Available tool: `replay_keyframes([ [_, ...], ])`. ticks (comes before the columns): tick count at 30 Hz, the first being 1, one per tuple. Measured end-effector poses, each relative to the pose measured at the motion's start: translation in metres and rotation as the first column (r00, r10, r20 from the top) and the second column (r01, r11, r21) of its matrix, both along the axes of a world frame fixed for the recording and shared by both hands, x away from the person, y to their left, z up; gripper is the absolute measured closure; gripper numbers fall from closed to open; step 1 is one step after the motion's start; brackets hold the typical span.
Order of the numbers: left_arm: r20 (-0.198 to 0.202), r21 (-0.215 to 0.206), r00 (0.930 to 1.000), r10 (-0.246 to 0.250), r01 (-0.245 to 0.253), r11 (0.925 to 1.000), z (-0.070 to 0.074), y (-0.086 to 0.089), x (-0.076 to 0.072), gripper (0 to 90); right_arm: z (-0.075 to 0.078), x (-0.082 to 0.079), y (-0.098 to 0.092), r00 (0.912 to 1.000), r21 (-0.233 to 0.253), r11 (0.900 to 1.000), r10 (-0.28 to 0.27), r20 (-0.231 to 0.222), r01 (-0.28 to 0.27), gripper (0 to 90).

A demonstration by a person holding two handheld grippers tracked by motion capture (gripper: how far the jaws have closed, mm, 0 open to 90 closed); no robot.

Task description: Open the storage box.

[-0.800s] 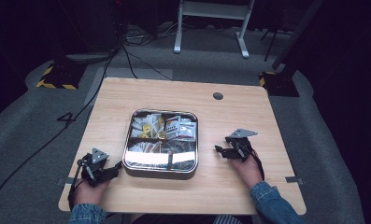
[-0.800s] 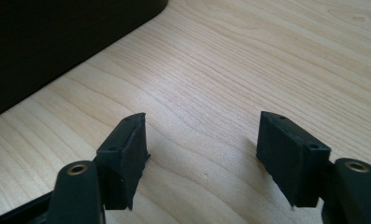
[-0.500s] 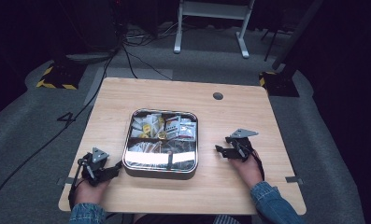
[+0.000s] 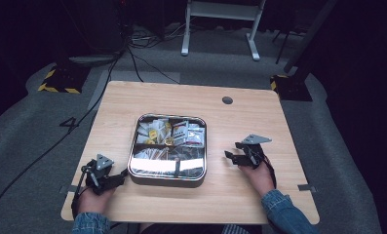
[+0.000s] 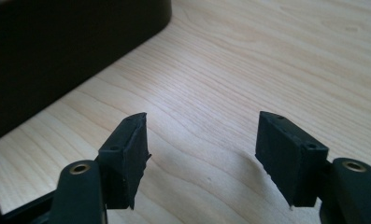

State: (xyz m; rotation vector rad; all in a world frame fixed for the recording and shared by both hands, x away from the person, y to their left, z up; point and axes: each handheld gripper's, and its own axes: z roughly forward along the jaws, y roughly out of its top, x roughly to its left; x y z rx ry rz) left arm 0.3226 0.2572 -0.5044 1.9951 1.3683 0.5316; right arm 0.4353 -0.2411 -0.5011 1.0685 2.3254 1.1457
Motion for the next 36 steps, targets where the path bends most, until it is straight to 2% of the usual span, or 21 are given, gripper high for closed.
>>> replay_keyframes([
  [6,-0.001,0.003,1.0000,-0.007,0.007,1.0000,0.000,-0.001,0.001,29.6,0.013,-0.006,0.006,0.9985,0.028,0.999,0.046,0.029,-0.047,33.6],
  [9,-0.001,0.004,1.0000,-0.010,0.010,0.9999,0.000,0.000,0.001,29.0,0.021,-0.008,0.009,0.9973,0.047,0.996,0.070,0.023,-0.071,33.1],
  [10,-0.001,0.005,0.9999,-0.011,0.011,0.9999,0.000,-0.001,0.001,28.8,0.026,-0.007,0.012,0.9938,0.056,0.993,0.109,-0.019,-0.108,32.6],
  [11,-0.001,0.005,0.9999,-0.011,0.011,0.9999,0.000,-0.001,0.001,28.7,0.026,-0.007,0.012,0.9938,0.056,0.993,0.109,-0.019,-0.108,32.6],
  [12,-0.002,0.004,0.9999,-0.012,0.012,0.9999,0.000,-0.001,0.001,28.3,0.032,-0.008,0.015,0.9895,0.054,0.989,0.137,-0.047,-0.134,33.4],
  [14,-0.003,0.004,0.9999,-0.013,0.013,0.9999,0.000,-0.001,0.001,28.2,0.039,-0.010,0.015,0.9902,0.067,0.989,0.137,-0.024,-0.135,33.3],
  [16,-0.002,0.004,0.9999,-0.013,0.013,0.9999,0.000,-0.001,0.001,28.2,0.043,-0.010,0.015,0.9902,0.075,0.988,0.138,-0.022,-0.136,33.2],
  [17,-0.002,0.005,0.9999,-0.013,0.013,0.9999,0.000,-0.001,0.001,28.1,0.051,-0.012,0.016,0.9898,0.090,0.986,0.142,-0.008,-0.141,33.2],
  [20,-0.003,0.005,0.9999,-0.013,0.013,0.9999,0.000,-0.001,0.001,28.1,0.060,-0.013,0.019,0.9884,0.102,0.983,0.152,0.003,-0.151,33.1],
  [29,-0.002,0.005,0.9999,-0.013,0.013,0.9999,0.000,-0.001,0.001,28.1,0.075,-0.014,0.043,0.9772,0.093,0.973,0.212,0.006,-0.212,33.1],
  [32,-0.002,0.005,0.9999,-0.013,0.013,0.9999,0.000,-0.001,0.001,28.1,0.080,-0.013,0.057,0.9700,0.082,0.967,0.243,0.010,-0.243,33.1],
  [33,-0.002,0.005,0.9999,-0.013,0.013,0.9999,0.000,-0.001,0.001,28.1,0.080,-0.013,0.057,0.9700,0.082,0.967,0.243,0.010,-0.243,33.1],
  [34,-0.002,0.005,0.9999,-0.013,0.013,0.9999,0.000,-0.001,0.001,28.1,0.084,-0.012,0.066,0.9649,0.071,0.962,0.262,0.016,-0.263,33.1],
  [36,-0.002,0.005,0.9999,-0.013,0.013,0.9999,0.000,-0.001,0.001,28.0,0.087,-0.011,0.073,0.9615,0.066,0.959,0.274,0.019,-0.275,33.1],
])
